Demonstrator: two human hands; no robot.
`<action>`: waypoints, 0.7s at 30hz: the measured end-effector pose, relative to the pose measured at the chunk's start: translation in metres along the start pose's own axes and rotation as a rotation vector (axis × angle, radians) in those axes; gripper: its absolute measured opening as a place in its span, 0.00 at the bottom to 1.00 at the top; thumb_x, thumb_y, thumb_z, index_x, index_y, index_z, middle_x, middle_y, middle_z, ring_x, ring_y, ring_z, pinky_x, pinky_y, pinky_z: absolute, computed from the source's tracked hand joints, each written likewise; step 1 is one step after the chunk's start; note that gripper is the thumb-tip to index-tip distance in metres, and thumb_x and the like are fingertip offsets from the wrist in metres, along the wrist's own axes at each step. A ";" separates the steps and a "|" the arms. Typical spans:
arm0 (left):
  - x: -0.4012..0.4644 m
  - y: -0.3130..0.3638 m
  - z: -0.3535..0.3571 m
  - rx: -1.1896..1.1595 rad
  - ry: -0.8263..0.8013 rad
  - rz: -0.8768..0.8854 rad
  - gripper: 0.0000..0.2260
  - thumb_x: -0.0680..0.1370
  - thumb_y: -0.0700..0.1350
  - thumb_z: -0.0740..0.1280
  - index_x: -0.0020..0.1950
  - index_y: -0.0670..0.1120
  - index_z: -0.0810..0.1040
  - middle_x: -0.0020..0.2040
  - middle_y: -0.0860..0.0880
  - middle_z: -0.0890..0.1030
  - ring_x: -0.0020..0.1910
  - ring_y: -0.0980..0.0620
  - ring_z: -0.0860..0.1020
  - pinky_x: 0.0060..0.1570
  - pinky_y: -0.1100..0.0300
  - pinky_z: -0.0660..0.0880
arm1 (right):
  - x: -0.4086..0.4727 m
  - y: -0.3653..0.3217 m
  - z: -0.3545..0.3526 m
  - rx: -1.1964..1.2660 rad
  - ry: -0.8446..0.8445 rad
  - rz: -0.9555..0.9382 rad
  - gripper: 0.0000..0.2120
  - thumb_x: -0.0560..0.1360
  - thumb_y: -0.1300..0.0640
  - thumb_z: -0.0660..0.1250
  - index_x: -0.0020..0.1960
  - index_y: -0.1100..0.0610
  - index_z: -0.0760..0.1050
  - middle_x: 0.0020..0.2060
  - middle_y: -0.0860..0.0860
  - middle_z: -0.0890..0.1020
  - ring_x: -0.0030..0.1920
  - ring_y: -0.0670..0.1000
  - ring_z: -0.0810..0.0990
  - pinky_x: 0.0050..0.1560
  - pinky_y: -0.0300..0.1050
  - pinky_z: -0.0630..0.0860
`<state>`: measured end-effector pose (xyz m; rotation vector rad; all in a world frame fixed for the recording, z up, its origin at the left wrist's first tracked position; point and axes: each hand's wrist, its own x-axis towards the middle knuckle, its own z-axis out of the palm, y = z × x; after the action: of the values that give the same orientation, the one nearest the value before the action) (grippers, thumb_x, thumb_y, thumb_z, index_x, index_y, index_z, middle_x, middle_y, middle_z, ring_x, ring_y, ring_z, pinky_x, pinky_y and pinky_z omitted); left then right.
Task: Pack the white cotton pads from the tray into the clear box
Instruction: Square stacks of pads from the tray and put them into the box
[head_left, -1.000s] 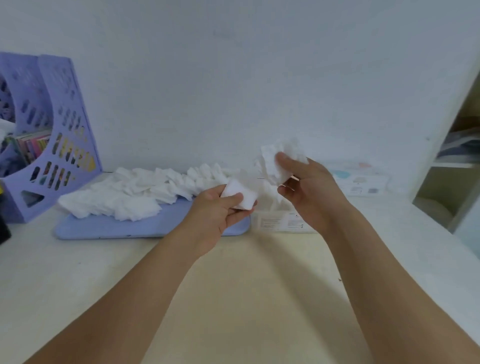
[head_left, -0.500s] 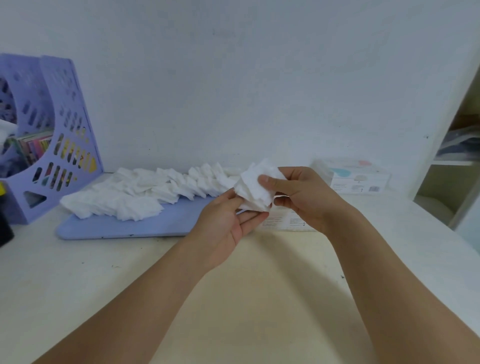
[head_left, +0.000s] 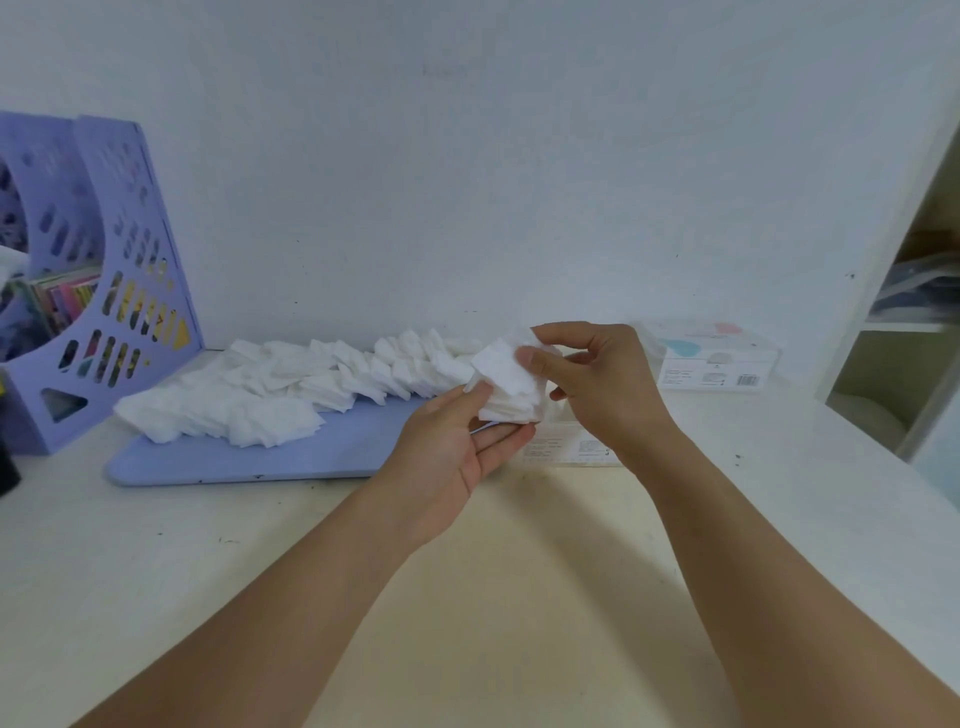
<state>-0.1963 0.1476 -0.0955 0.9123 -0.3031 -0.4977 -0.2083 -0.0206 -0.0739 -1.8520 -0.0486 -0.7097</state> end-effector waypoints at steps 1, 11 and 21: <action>0.000 0.000 0.000 -0.003 0.011 0.010 0.11 0.85 0.42 0.60 0.65 0.41 0.77 0.59 0.42 0.84 0.59 0.42 0.83 0.54 0.55 0.82 | 0.001 0.001 0.001 -0.026 0.010 -0.053 0.11 0.75 0.59 0.76 0.56 0.59 0.85 0.53 0.49 0.86 0.42 0.44 0.83 0.38 0.37 0.77; -0.001 0.003 0.002 0.066 0.068 0.058 0.11 0.85 0.43 0.61 0.64 0.41 0.78 0.56 0.43 0.86 0.55 0.44 0.85 0.50 0.59 0.83 | -0.004 -0.007 0.005 -0.058 0.042 -0.282 0.07 0.75 0.63 0.75 0.49 0.53 0.86 0.41 0.42 0.85 0.42 0.43 0.82 0.44 0.32 0.74; -0.004 0.001 0.001 0.352 0.126 0.148 0.10 0.84 0.41 0.62 0.56 0.43 0.83 0.50 0.46 0.87 0.50 0.50 0.86 0.44 0.63 0.81 | -0.007 -0.009 0.004 -0.171 -0.064 -0.243 0.11 0.74 0.61 0.76 0.55 0.52 0.85 0.50 0.45 0.84 0.43 0.42 0.79 0.43 0.31 0.73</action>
<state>-0.1999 0.1499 -0.0939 1.2470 -0.3468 -0.2514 -0.2156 -0.0120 -0.0705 -2.0542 -0.2656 -0.8430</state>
